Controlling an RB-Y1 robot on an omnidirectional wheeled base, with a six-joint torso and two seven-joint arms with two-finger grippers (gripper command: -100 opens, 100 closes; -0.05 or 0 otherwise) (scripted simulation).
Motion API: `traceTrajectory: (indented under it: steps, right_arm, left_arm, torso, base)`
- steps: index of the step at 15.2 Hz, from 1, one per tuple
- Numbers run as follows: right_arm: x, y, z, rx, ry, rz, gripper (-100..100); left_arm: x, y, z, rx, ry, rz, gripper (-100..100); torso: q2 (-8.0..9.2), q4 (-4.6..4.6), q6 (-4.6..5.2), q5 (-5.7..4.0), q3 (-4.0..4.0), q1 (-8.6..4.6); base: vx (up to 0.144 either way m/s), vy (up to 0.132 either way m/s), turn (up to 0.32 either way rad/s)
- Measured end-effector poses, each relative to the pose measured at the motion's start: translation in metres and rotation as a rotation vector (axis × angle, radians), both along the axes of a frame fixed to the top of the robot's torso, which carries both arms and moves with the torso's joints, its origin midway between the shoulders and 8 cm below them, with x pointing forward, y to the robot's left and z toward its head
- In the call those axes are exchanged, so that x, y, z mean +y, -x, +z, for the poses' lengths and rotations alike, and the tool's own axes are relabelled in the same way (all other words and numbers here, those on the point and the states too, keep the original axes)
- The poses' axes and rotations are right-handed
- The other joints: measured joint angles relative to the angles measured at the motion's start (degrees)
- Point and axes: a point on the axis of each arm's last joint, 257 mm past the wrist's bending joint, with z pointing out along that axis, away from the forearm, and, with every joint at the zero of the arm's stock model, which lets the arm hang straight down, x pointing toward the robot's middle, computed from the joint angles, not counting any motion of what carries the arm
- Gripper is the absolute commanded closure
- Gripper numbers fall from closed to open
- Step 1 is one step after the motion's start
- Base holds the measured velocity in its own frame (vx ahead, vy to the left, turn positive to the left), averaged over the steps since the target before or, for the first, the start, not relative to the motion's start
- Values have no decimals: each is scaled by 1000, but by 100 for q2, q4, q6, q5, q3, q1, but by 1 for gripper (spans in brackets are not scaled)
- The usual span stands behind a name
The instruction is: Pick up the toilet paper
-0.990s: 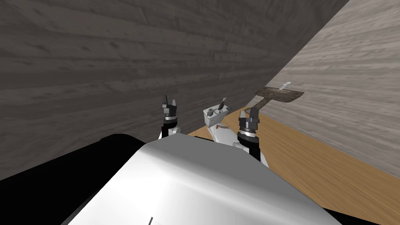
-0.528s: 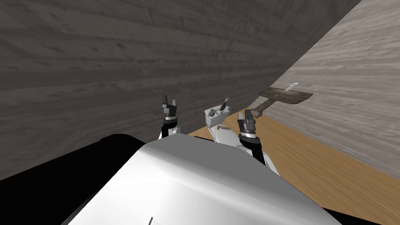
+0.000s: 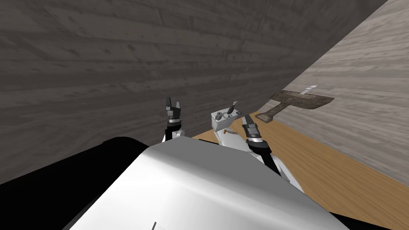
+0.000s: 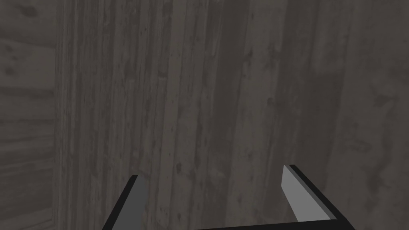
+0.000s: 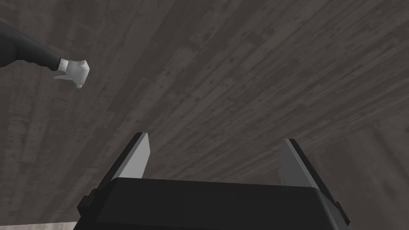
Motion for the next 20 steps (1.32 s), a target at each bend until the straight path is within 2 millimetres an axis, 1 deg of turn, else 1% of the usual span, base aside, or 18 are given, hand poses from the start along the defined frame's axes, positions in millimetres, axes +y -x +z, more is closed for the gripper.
traceTrajectory:
  steps: [7, 9, 14, 16, 18, 20]
  right_arm:
    - [-2, 1, -29, 81, 143, 57, -100]
    - [-2, 1, -33, 94, 176, 74, -100]
    - [-9, 3, -53, 155, 280, 111, -100]
    - [-9, 4, -57, 170, 314, 128, -100]
    - [-14, 4, -67, 196, 357, 141, -100]
    - [-15, 6, -70, 208, 389, 157, -100]
  left_arm:
    - [0, 0, 0, 0, 0, 0, 0]
    - [0, 0, 0, 0, 0, 0, 0]
    - [0, 0, 0, 0, 0, 0, 0]
    - [0, 0, 0, 0, 0, 0, 0]
    - [0, 0, 0, 0, 0, 0, 0]
    - [0, 0, 0, 0, 0, 0, 0]
  torso:
    - [-3, -1, 0, 1, -2, 4]
    - [0, 0, 2, 1, 0, 1]
    - [-4, -1, -1, 2, -2, 5]
    - [-2, 0, 3, 1, -1, 2]
    - [-5, -1, -1, 1, -3, 4]
    - [-1, 0, 2, 1, -1, 1]
  base:
    - [17, 21, 85]
    - [13, 15, 45]
    - [21, 24, 95]
    - [19, 16, 40]
    - [24, 21, 101]
    - [14, 17, 48]
